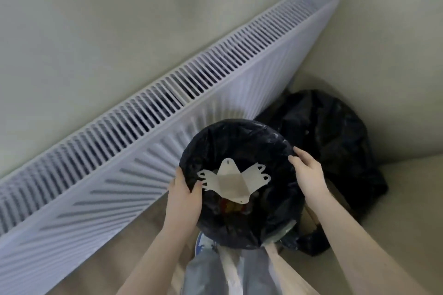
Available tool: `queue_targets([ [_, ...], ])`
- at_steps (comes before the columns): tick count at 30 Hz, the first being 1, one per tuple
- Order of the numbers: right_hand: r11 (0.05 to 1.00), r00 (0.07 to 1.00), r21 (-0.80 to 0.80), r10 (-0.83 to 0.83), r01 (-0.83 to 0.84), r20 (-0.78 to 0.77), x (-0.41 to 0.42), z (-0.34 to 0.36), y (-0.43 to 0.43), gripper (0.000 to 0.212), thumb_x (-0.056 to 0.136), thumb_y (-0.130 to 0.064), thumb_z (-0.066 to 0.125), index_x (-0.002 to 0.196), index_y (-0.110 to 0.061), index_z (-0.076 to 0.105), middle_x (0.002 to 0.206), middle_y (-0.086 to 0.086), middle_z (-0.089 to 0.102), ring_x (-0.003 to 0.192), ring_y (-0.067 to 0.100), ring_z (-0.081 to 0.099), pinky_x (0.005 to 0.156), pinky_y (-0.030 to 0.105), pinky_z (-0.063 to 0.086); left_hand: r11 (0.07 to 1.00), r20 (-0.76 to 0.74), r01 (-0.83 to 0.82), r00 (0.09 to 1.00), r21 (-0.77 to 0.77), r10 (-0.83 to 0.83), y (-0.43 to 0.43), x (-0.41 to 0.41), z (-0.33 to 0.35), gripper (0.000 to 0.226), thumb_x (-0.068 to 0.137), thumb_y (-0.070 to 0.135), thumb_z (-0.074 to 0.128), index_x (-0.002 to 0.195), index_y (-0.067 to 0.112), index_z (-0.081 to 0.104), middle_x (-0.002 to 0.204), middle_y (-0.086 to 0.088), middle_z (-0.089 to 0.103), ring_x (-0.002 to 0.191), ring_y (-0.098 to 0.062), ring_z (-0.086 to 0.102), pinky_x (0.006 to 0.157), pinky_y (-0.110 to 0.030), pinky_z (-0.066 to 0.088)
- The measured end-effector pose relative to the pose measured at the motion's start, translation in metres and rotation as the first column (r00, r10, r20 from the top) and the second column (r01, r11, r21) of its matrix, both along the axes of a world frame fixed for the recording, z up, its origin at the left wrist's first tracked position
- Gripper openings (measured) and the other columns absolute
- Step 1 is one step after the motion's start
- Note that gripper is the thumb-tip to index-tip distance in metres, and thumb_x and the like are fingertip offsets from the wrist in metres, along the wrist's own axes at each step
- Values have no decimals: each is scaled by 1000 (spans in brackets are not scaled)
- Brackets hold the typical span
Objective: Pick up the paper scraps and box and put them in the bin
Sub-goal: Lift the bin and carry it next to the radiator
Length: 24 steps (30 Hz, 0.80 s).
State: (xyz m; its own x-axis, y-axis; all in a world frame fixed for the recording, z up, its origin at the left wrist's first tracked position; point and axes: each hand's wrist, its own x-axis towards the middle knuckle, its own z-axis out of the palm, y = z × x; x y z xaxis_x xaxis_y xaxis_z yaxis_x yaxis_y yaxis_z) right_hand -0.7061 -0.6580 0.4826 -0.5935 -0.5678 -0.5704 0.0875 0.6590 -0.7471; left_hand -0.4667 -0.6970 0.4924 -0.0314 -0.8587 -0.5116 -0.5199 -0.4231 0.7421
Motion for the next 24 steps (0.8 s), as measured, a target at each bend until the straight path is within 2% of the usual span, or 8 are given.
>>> queue_targets([
  [3,998,999,47,29,-30,17,-15,-76,-18,42,92,-23,49,134,-20,46,140,5,48,129,23,42,99,30,33,992,-62,-49,996,117,57,-15,-9,-75,34,89,13,49,119,30,43,113,2,59,107,-22,56,92,-41,48],
  [5,995,998,81,60,-62,27,-22,-125,-29,42,93,-22,48,134,-19,46,141,5,47,131,23,40,97,29,32,981,-77,-61,994,185,77,-21,-15,-121,37,89,11,49,123,25,43,105,6,60,103,-21,58,87,-37,48],
  [8,991,997,114,66,-70,41,-30,-189,-42,40,93,-19,48,133,-19,47,139,7,49,128,23,43,94,28,33,961,-62,-63,995,269,82,-27,-17,-181,51,86,14,55,133,21,37,115,-1,58,104,-22,55,89,-35,44],
  [11,989,996,120,86,-89,25,-39,-247,-56,38,92,-18,49,130,-19,49,136,9,51,124,23,45,94,26,34,924,-85,-90,988,373,131,-41,-17,-243,63,64,31,64,123,30,40,119,-4,59,103,-22,58,94,-43,47],
  [14,991,996,112,76,-80,46,-50,-294,-65,38,92,-16,50,130,-17,50,136,8,50,125,22,44,94,25,32,902,-105,-135,975,410,193,-56,-23,-301,55,71,19,65,118,30,40,119,-5,56,104,-25,56,96,-48,47],
  [18,994,997,99,28,-36,76,-62,-334,-70,35,91,-14,51,126,-16,52,132,9,53,112,16,47,95,27,34,895,-164,-157,956,418,244,-67,-41,-346,63,83,1,60,137,15,30,124,-5,47,110,-27,50,101,-49,43],
  [22,993,986,109,19,-37,164,-70,-356,-69,38,90,-16,53,128,-16,51,135,11,53,122,23,48,100,30,36,847,-163,-238,922,476,351,-71,-41,-372,68,84,0,59,140,20,26,133,-10,49,117,-34,52,102,-51,43],
  [24,993,973,102,29,-54,230,-70,-356,-66,42,91,-16,53,132,-16,47,137,9,51,124,22,47,98,27,35,839,-198,-214,915,501,352,-69,-41,-365,67,85,-1,58,141,21,27,135,-12,51,114,-32,55,97,-46,46],
])
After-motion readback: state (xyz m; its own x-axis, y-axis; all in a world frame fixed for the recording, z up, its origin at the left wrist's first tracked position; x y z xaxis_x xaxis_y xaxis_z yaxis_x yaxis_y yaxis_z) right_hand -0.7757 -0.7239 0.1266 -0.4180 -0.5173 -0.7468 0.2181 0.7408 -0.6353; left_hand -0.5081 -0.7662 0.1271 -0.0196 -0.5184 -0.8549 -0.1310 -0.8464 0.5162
